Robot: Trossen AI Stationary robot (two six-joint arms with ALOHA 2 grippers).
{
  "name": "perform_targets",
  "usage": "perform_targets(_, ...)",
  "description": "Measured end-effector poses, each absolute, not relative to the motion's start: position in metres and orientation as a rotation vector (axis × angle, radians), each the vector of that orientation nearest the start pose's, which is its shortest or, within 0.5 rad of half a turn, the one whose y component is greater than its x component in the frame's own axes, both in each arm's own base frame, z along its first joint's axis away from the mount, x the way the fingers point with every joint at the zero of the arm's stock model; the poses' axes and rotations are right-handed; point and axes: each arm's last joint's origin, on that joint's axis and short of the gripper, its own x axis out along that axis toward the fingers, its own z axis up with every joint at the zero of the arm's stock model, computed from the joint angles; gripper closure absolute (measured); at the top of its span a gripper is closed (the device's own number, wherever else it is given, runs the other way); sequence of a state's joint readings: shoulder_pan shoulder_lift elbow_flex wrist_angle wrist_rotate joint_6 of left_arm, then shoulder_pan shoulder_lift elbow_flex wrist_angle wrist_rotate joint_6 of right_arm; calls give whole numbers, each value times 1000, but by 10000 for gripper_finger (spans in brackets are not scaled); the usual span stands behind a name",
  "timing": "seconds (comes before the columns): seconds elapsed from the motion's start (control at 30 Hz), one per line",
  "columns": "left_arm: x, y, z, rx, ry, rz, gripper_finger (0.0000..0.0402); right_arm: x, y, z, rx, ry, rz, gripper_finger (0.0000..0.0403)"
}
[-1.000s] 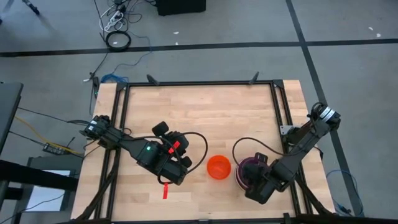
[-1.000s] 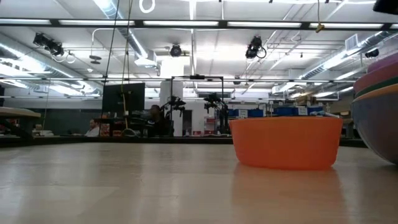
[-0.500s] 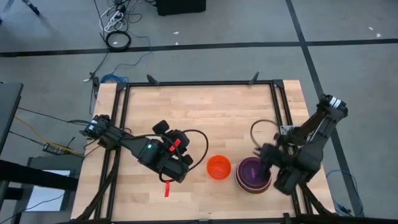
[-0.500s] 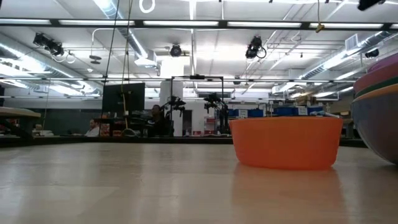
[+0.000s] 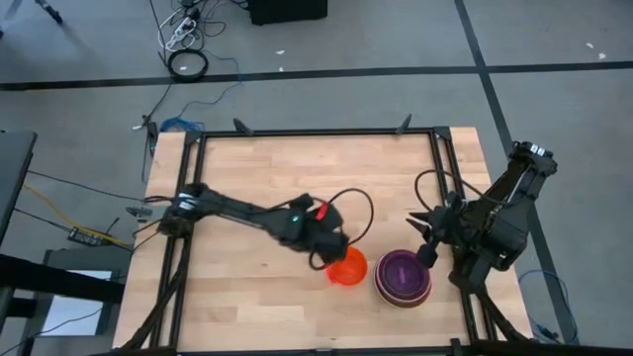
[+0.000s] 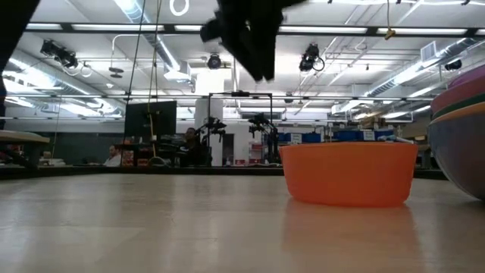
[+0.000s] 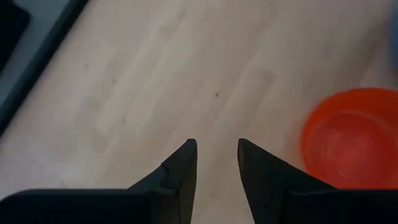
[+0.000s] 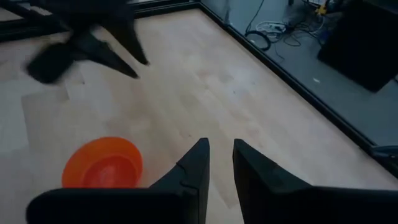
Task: Nest bowls inside each other
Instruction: Stack the orange bowl on top of the purple bowl
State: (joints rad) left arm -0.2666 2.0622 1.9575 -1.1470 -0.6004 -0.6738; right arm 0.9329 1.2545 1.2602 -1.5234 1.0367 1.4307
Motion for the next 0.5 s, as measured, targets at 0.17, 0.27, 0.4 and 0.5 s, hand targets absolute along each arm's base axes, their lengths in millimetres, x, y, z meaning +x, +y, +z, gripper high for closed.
perform_targets(0.17, 437, -74, 252, -191, 1026, 624, 277, 132, 136, 333, 73, 548, -565, 342)
perform_targets(0.27, 449, -69, 237, -267, 1034, 594, 277, 132, 136, 333, 73, 544, -564, 341)
perform_targets(0.4, 454, -64, 222, -287, 1084, 593, 277, 133, 137, 333, 83, 542, -557, 341)
perform_targets(0.5, 455, -63, 218, -341, 1108, 577, 276, 134, 139, 333, 76, 544, -544, 338)
